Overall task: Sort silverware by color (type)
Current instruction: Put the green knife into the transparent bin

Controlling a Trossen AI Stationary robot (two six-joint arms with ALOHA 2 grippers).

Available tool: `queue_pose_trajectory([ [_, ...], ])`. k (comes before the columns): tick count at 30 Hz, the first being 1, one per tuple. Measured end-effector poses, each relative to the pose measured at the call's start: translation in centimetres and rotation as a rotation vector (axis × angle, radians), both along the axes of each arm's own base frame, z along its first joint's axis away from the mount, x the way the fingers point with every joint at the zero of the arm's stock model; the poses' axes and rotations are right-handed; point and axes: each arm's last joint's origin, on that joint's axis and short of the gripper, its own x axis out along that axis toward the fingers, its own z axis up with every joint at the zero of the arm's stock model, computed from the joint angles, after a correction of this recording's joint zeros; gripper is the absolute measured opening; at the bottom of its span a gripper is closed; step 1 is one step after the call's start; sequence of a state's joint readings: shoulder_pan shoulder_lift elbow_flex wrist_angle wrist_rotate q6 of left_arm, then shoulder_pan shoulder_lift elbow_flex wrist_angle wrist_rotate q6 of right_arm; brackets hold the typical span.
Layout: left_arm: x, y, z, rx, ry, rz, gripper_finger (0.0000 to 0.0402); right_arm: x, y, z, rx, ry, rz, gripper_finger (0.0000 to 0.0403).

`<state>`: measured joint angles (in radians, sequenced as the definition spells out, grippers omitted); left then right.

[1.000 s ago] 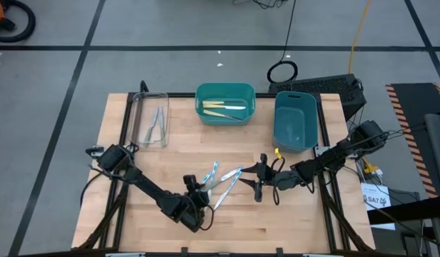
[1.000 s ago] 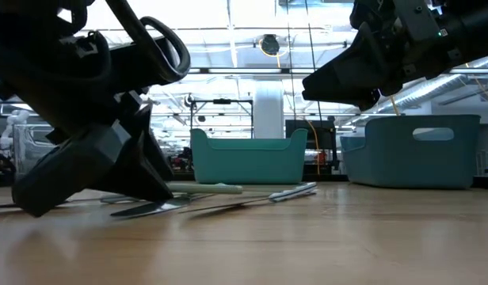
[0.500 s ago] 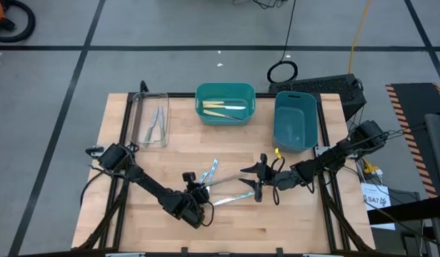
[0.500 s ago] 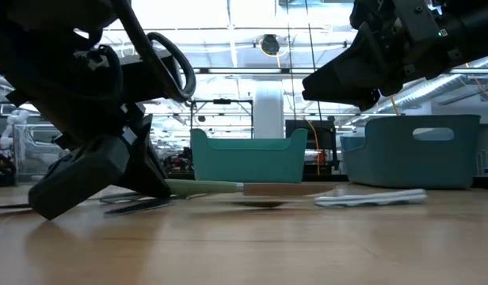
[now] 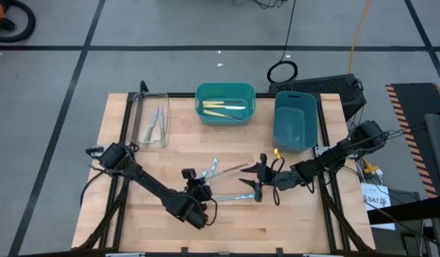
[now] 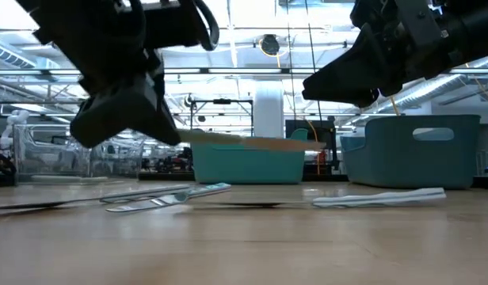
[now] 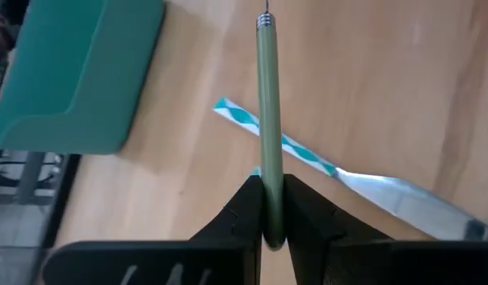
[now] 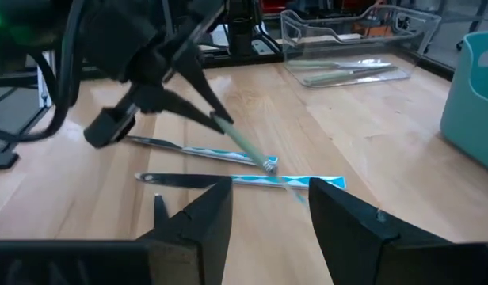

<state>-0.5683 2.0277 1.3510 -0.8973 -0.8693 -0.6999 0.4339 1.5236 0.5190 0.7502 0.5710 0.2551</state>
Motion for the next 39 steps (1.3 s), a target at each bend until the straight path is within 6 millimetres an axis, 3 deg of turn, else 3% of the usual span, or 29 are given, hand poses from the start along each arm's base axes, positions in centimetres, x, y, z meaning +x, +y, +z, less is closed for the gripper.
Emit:
queue_pose_trajectory([
  [9, 0.0, 0.8, 2.3, 0.092, 0.0, 0.002, 0.0037, -1.0, 0.7, 2.0, -0.064, -0.033, 0.062, 0.016],
  [16, -1.0, 1.6, 5.9, 0.082, -0.038, -0.014, 0.0037, -2.4, 0.7, 3.7, -0.076, -0.037, 0.087, 0.0154],
  [22, -1.8, 2.7, 8.5, 0.078, -0.077, -0.005, 0.0037, -3.4, 0.8, 4.5, -0.079, -0.025, 0.11, 0.0114],
  [32, -3.0, 4.0, 11.5, 0.159, -0.176, 0.01, 0.0037, -4.3, 0.5, 5.0, -0.085, 0.009, 0.114, 0.0013],
  [39, -5.6, 6.5, 13.1, 0.183, -0.201, 0.019, 0.0037, -4.4, 0.4, 5.0, -0.088, 0.018, 0.114, 0.0007],
])
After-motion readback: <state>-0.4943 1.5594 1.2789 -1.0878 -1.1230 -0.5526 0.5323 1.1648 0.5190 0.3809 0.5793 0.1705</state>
